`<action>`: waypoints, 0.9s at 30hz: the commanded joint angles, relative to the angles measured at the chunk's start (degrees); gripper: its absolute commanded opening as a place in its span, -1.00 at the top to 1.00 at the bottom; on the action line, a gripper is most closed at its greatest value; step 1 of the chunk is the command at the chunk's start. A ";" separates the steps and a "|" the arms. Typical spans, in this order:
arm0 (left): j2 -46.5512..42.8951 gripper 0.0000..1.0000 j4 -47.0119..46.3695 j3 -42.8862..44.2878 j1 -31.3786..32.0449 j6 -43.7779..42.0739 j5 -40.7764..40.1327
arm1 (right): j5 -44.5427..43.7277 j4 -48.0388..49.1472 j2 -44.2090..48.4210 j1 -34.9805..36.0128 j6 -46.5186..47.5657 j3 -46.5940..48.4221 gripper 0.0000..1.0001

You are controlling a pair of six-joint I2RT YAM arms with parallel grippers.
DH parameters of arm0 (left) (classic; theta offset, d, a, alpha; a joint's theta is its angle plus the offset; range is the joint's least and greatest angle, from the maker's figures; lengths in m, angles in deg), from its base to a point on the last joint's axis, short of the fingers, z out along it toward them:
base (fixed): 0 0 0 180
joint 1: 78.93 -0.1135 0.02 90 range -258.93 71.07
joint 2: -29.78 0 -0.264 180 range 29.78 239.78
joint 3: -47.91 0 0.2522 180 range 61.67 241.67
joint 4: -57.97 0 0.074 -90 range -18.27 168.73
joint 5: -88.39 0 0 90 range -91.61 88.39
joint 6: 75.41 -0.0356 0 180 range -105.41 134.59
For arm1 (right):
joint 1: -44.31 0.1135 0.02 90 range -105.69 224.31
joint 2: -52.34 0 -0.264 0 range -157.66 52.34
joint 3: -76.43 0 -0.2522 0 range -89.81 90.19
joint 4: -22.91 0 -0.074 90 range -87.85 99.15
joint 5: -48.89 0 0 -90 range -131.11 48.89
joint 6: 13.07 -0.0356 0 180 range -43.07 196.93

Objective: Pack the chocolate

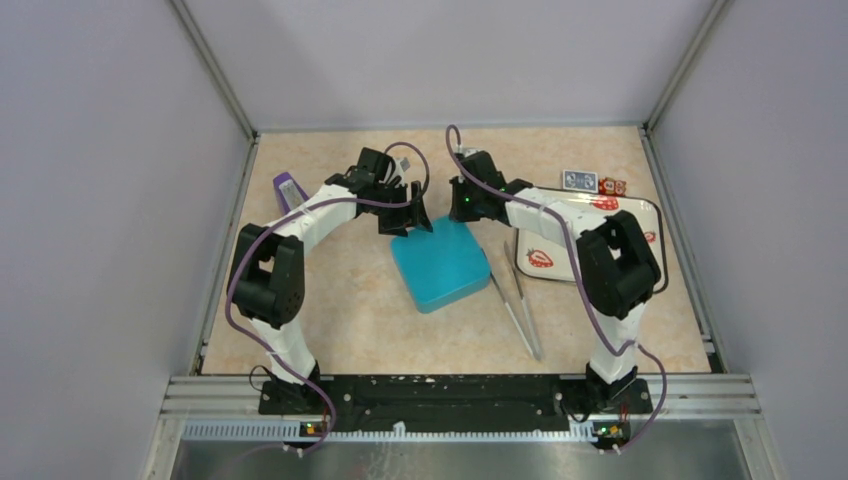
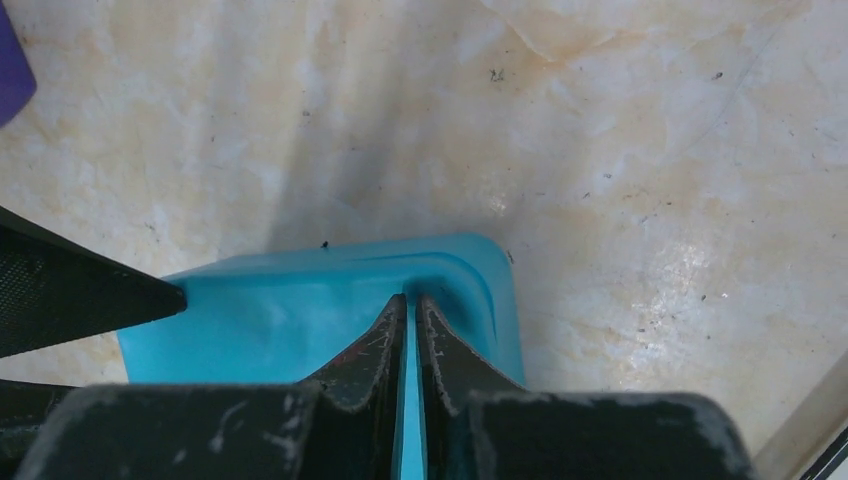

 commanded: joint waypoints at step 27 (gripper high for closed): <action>1.23 -0.54 0.76 -0.22 -0.22 -1.57 -1.56 | -1.02 -2.35 9.47 -0.50 1.08 4.06 0.77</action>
